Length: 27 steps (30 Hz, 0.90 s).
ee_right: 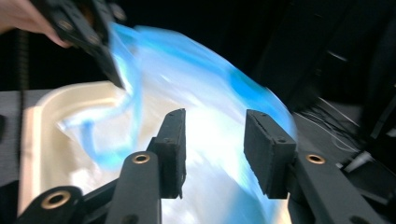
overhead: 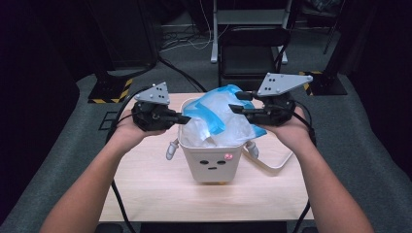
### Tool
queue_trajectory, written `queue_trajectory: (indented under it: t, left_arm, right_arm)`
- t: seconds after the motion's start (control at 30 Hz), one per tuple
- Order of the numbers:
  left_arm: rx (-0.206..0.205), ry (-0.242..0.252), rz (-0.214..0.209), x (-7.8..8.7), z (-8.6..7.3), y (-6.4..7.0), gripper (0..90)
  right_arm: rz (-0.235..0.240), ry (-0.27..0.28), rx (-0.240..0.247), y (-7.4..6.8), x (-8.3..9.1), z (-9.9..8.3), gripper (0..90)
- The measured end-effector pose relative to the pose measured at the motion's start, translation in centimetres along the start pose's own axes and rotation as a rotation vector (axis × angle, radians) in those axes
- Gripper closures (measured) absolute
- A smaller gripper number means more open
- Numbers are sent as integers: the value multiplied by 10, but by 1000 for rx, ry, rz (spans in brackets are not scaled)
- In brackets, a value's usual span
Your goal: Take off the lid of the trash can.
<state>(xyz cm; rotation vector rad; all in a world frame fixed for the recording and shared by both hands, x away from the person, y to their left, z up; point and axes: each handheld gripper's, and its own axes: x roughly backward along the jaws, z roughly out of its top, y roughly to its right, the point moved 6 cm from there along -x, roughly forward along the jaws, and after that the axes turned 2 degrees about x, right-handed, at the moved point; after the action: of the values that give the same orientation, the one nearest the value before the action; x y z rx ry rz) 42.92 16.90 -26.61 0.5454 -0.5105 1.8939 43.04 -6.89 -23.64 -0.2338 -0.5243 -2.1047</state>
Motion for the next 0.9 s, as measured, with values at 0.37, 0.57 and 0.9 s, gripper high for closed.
queue_trajectory:
  t: [0.37, 0.57, 0.9]
  left_arm:
    - [20, 23, -21, 3, -12, -2, 888]
    - [33, 26, -4, 7, -14, -7, 888]
    - [79, 55, 42, 24, -22, -19, 892]
  right_arm:
    - [-1, -64, -96, 21, -13, -15, 537]
    - [48, -34, 7, 9, -15, -8, 883]
    - [48, -54, 106, -9, 8, -19, 898]
